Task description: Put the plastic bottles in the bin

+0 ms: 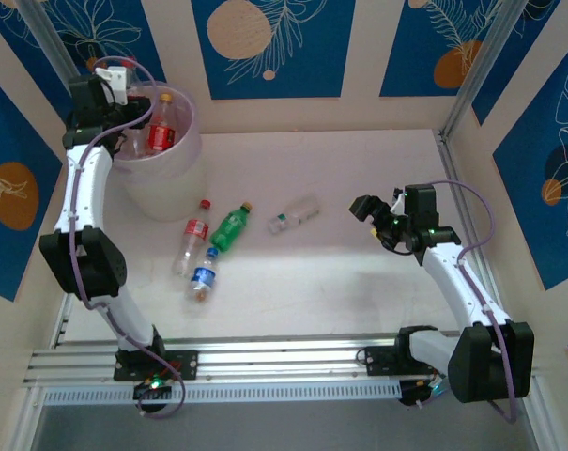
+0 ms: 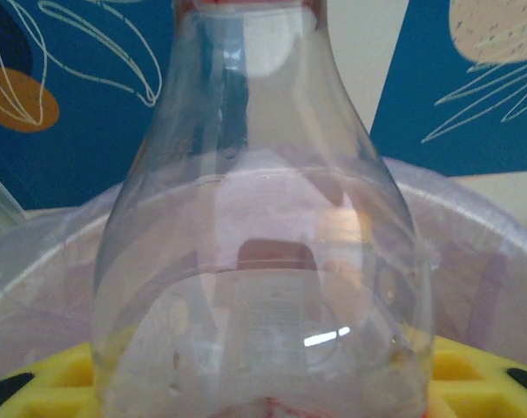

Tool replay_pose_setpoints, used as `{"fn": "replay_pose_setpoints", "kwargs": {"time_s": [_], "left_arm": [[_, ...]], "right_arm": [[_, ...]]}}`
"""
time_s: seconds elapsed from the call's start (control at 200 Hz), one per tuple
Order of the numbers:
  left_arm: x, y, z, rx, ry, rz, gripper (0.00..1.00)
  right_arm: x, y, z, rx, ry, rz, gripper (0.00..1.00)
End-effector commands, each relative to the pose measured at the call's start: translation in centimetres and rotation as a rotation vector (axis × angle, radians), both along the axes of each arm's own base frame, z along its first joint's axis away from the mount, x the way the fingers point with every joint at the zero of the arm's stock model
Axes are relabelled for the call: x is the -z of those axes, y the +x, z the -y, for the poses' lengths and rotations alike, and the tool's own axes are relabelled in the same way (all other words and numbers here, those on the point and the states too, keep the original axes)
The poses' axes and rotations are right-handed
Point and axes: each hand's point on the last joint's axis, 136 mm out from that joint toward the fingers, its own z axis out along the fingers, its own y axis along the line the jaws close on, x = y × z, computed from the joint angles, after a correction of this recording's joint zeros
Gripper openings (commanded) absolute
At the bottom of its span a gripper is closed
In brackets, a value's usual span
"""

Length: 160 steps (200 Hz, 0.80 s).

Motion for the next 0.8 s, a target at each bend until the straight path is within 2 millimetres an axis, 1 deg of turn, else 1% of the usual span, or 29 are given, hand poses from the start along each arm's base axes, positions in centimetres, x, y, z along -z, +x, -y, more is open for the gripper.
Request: {"fn": "replay_pose_setpoints", "kwargs": {"time_s": [0.0, 0.145, 0.175, 0.22, 0.285, 0.335, 0.365, 0.41, 0.5, 0.615, 0.65, 0.68, 0.795], "left_arm": [[3.5, 0.2, -0.8, 0.005, -0.011, -0.081, 0.0], [5.3, 0.2, -1.2, 0.005, -0.021, -0.112, 0.0], [5.6, 0.1, -1.2, 0.007, -0.02, -0.118, 0.05], [5.8, 0.0, -1.2, 0.017, -0.02, -0.121, 0.14], [6.0, -0.1, -0.9, 0.033, -0.023, -0.129, 0.17], [6.1, -0.2, -0.7, 0.049, -0.022, -0.133, 0.22], [6.2, -0.3, -0.6, 0.056, -0.022, -0.135, 0.28], [6.1, -0.4, -0.4, 0.066, -0.021, -0.133, 0.44], [5.2, -0.6, 0.1, 0.095, -0.032, -0.11, 0.63], [3.0, -1.0, 1.0, 0.132, -0.057, -0.075, 0.92], [2.5, -1.1, 1.2, 0.137, -0.064, -0.071, 0.98], [1.9, -1.2, 1.3, 0.143, -0.067, -0.062, 1.0], [-0.3, -1.3, 1.4, 0.141, -0.078, -0.02, 1.0]], "right_arm": [[0.0, -0.5, -0.3, -0.019, 0.016, -0.003, 0.97], [0.1, -0.7, -0.2, -0.015, 0.016, -0.005, 0.97], [0.1, -0.7, -0.2, -0.016, 0.017, -0.004, 0.97], [0.1, -0.7, -0.2, -0.014, 0.016, -0.004, 0.97], [0.2, -0.6, -0.2, -0.014, 0.017, -0.004, 0.97], [0.2, -0.6, -0.2, -0.013, 0.02, -0.004, 0.97], [0.3, -0.6, -0.2, -0.013, 0.021, -0.006, 0.97], [0.3, -0.6, -0.3, -0.013, 0.024, -0.007, 0.97], [0.3, -0.6, -0.3, -0.015, 0.025, -0.007, 0.97], [0.3, -0.7, -0.2, -0.012, 0.023, -0.008, 0.97], [0.3, -0.7, -0.3, -0.013, 0.023, -0.007, 0.97], [0.2, -0.6, -0.3, -0.012, 0.023, -0.006, 0.97], [0.3, -0.6, -0.3, -0.013, 0.026, -0.006, 0.97]]}}
